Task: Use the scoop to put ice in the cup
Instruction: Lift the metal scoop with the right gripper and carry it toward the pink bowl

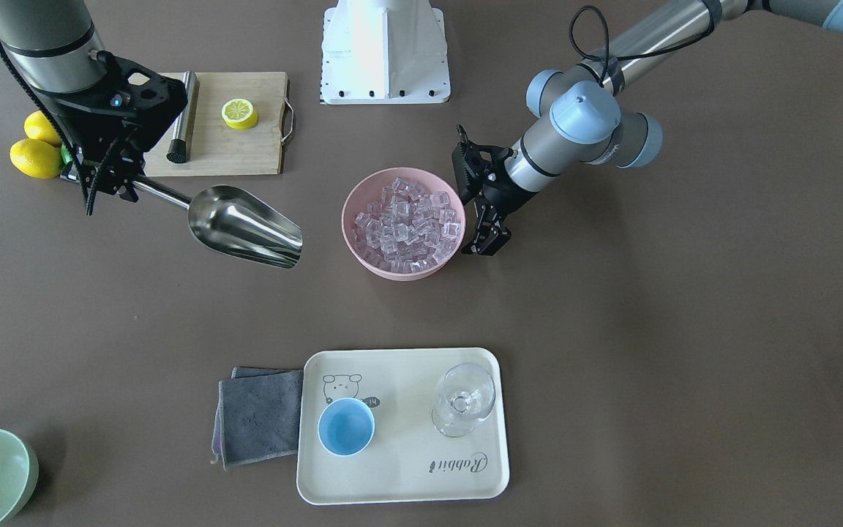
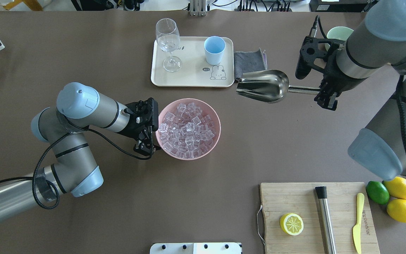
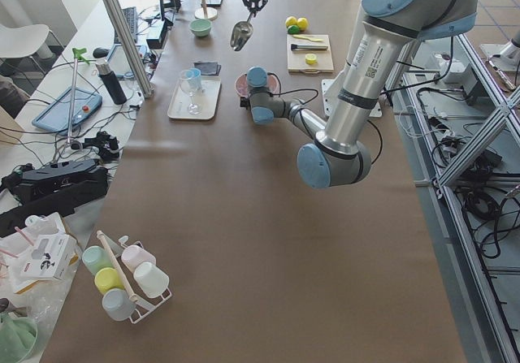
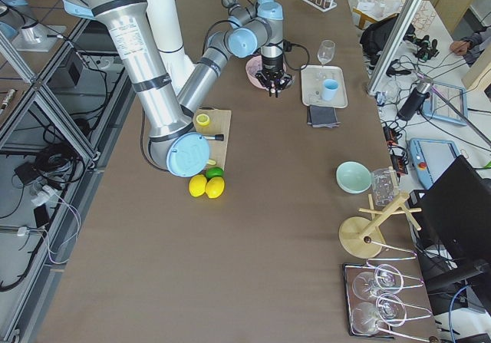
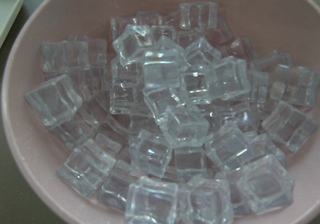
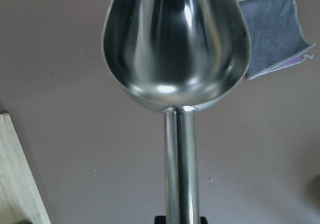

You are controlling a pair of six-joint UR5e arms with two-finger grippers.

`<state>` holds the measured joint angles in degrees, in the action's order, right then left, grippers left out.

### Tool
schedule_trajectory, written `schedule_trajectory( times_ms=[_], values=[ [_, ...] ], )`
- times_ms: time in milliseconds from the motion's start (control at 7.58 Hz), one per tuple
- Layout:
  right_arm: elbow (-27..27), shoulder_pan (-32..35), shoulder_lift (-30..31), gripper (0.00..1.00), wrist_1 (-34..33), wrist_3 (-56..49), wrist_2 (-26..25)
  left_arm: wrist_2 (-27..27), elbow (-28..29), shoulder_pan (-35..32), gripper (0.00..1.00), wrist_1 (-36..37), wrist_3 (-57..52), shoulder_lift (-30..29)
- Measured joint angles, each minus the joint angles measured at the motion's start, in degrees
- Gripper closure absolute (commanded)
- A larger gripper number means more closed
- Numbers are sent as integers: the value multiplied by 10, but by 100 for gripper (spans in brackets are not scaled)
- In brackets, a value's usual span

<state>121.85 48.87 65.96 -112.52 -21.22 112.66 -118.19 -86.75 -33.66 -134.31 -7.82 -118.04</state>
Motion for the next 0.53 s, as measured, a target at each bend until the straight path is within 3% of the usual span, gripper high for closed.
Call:
schedule_trajectory(
  times_ms=[528],
  values=[
    [-17,-59,-82,100,-115,-41,-60,0,0,0,1,-1,0,0]
  ],
)
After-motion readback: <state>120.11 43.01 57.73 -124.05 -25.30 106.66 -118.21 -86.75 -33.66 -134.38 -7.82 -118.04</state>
